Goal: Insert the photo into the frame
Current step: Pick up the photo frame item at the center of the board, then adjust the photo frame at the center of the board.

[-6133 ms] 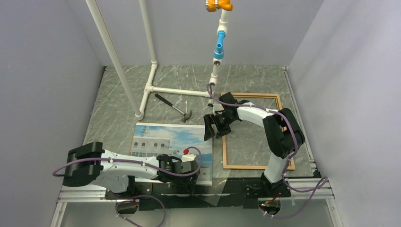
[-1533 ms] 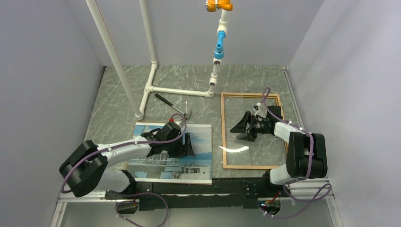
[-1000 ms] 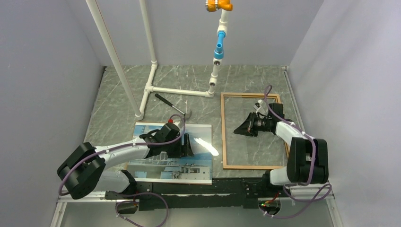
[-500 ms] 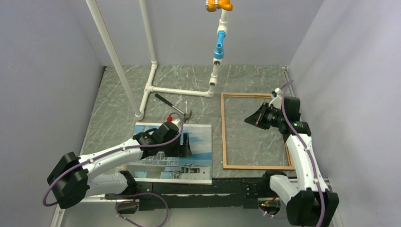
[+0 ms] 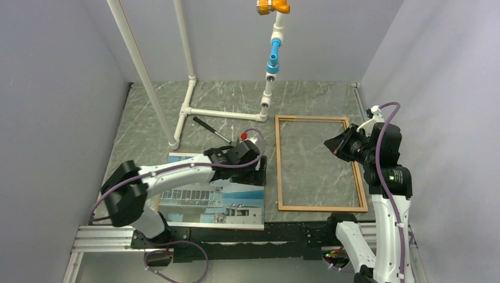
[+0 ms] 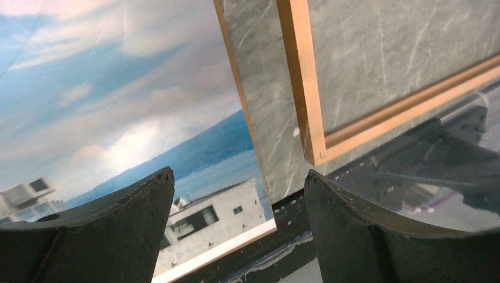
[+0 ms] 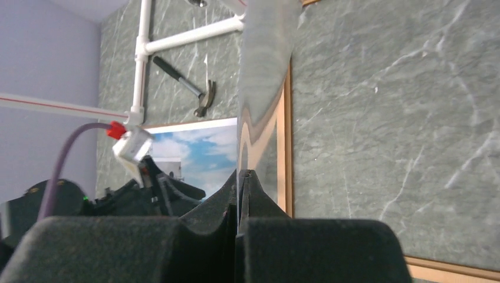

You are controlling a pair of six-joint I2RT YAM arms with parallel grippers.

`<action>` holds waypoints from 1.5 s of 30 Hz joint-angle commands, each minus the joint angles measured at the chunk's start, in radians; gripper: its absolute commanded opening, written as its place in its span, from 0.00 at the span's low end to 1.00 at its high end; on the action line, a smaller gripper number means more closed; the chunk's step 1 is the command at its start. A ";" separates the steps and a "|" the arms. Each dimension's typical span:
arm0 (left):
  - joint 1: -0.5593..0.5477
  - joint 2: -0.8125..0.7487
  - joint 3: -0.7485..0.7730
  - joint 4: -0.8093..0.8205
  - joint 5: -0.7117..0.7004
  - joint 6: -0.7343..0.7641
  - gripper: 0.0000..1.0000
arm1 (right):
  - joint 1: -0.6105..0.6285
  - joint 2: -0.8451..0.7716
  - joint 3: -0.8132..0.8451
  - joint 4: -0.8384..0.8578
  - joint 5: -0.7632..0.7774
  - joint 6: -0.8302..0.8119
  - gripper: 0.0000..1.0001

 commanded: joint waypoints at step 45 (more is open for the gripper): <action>-0.026 0.661 0.575 -0.199 -0.097 -0.108 0.66 | -0.001 -0.104 -0.020 -0.141 0.075 -0.014 0.00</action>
